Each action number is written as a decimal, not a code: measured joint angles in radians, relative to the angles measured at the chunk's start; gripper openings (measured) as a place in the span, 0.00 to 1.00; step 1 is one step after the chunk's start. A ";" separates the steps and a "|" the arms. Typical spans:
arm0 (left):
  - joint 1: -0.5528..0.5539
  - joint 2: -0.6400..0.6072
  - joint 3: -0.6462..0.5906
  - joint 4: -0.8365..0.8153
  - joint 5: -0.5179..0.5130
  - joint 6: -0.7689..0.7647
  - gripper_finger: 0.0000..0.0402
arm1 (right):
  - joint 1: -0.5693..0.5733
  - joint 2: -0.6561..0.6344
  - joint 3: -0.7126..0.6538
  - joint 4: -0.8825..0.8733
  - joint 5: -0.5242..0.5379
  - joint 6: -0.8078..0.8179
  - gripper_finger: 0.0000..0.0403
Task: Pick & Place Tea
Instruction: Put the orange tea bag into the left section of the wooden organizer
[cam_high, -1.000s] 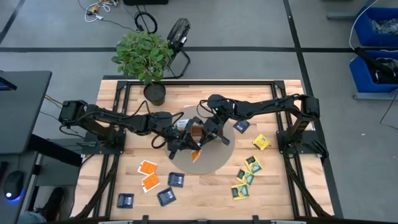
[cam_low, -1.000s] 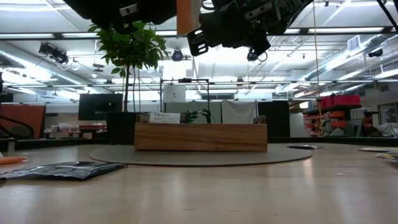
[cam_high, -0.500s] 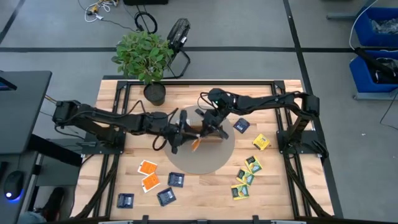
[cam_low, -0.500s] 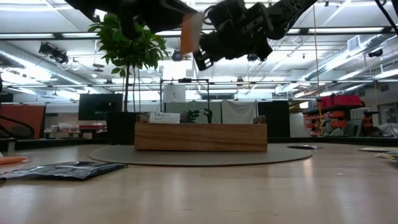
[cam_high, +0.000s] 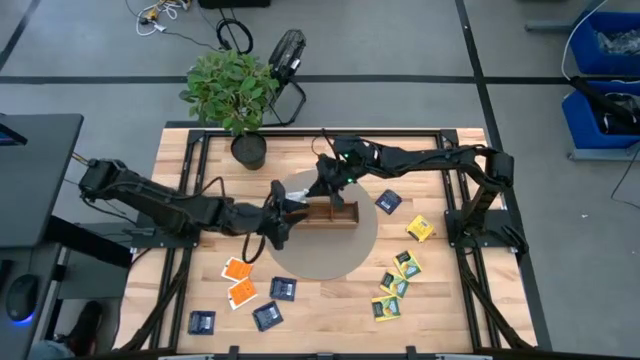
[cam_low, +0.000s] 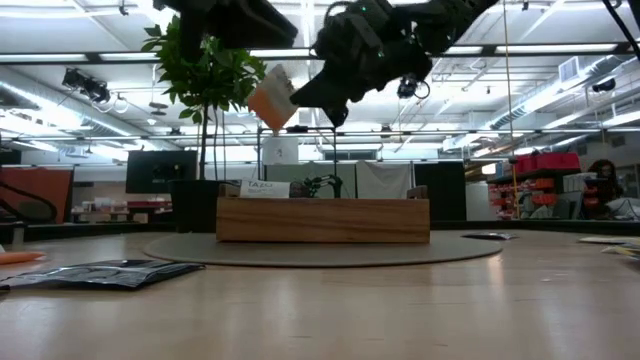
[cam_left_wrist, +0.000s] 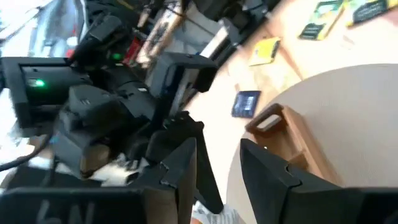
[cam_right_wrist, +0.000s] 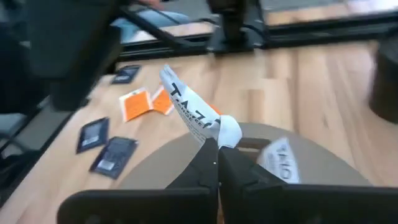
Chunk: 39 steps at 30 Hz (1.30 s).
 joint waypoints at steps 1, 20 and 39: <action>-0.017 0.000 0.000 0.001 -0.032 0.000 0.32 | 0.006 0.000 0.023 -0.047 0.023 0.004 0.00; -0.239 0.000 0.000 -0.276 -0.405 -0.288 0.32 | 0.033 0.051 0.223 -0.342 0.231 0.175 0.00; -0.250 0.000 0.000 -0.685 -0.426 -0.710 0.32 | 0.070 0.336 0.612 -0.703 0.273 0.242 0.00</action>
